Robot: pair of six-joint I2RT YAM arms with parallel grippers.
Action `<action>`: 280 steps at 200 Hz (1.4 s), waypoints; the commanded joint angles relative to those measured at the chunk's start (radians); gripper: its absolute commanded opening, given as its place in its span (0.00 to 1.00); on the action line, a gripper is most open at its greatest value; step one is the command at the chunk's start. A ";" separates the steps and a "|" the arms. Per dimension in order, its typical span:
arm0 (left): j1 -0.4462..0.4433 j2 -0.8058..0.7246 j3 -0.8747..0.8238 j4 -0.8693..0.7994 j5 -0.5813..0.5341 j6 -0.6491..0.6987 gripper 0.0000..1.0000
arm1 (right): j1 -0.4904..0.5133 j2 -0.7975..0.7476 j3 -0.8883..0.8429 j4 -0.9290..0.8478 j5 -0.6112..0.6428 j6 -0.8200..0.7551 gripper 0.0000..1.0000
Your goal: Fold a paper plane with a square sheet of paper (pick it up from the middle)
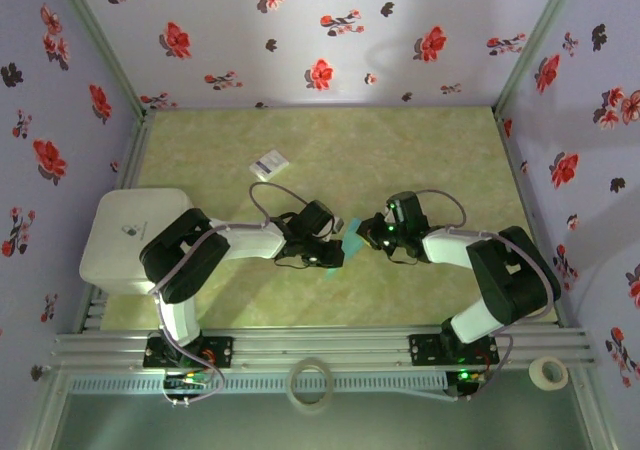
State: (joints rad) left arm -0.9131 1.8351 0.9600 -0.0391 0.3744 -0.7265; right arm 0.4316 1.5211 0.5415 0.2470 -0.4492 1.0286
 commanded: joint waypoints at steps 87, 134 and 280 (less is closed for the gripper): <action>0.002 -0.008 -0.046 0.164 -0.028 -0.306 0.00 | -0.028 -0.239 -0.024 -0.274 0.076 -0.066 0.26; -0.011 0.029 -0.011 0.139 -0.021 -0.332 0.00 | -0.024 -0.181 -0.027 -0.148 -0.036 -0.039 0.16; -0.010 0.046 0.011 0.139 0.001 -0.304 0.00 | 0.001 -0.089 -0.015 -0.048 -0.020 -0.036 0.12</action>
State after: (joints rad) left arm -0.9180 1.8843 0.9607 0.0952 0.3779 -1.0424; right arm 0.4393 1.4933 0.5312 0.2226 -0.5228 0.9878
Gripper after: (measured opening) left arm 0.046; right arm 0.086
